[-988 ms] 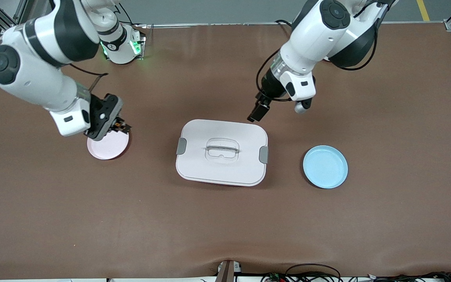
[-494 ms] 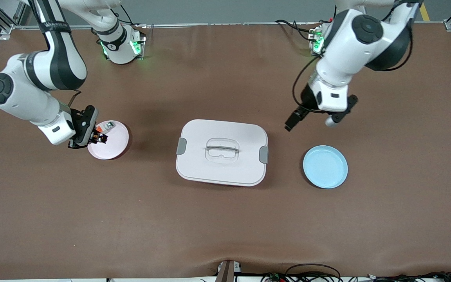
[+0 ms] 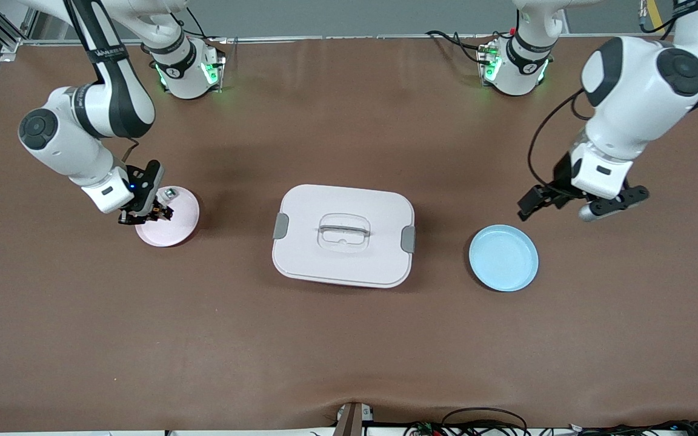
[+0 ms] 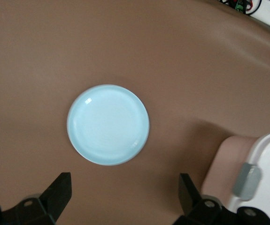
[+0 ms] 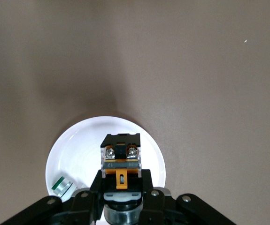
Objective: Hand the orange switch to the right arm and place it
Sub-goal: 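Carry the switch to the white plate while the left gripper retreats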
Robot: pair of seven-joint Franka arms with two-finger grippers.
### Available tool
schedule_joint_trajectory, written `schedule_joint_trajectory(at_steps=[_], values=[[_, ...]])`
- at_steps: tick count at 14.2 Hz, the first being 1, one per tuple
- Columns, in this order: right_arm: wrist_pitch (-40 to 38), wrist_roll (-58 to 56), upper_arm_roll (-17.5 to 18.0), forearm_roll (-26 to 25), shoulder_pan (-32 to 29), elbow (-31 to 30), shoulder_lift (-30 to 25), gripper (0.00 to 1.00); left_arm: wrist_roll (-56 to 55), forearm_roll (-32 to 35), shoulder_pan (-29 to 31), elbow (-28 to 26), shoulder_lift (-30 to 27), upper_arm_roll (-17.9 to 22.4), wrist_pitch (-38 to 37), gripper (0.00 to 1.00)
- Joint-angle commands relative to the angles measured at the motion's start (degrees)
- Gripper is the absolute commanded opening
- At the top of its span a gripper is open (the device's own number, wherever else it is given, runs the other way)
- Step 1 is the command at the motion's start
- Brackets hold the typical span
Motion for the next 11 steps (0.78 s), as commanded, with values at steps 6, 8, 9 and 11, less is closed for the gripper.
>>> schedule_joint_trajectory(at_steps=[6,8,9,11], values=[[7.67,-1.94,0.73,-2.9,-3.49,-3.63,5.26,0.0,12.14,2.08,8.08,8.39,-0.46,-0.16,-4.52,1.0],[10.65,-2.12,0.73,-3.08,-3.75,-3.72,7.28,0.0,12.23,2.08,8.61,11.04,-0.28,0.02,-7.34,1.0],[11.71,-2.12,0.73,-3.08,-3.75,-3.72,8.25,0.0,12.23,2.16,9.48,12.18,-0.28,0.02,-8.92,1.0],[12.51,-2.47,0.73,-3.08,-3.75,-3.72,9.4,0.0,12.32,2.16,9.93,14.2,-0.28,0.02,-12.96,1.0]])
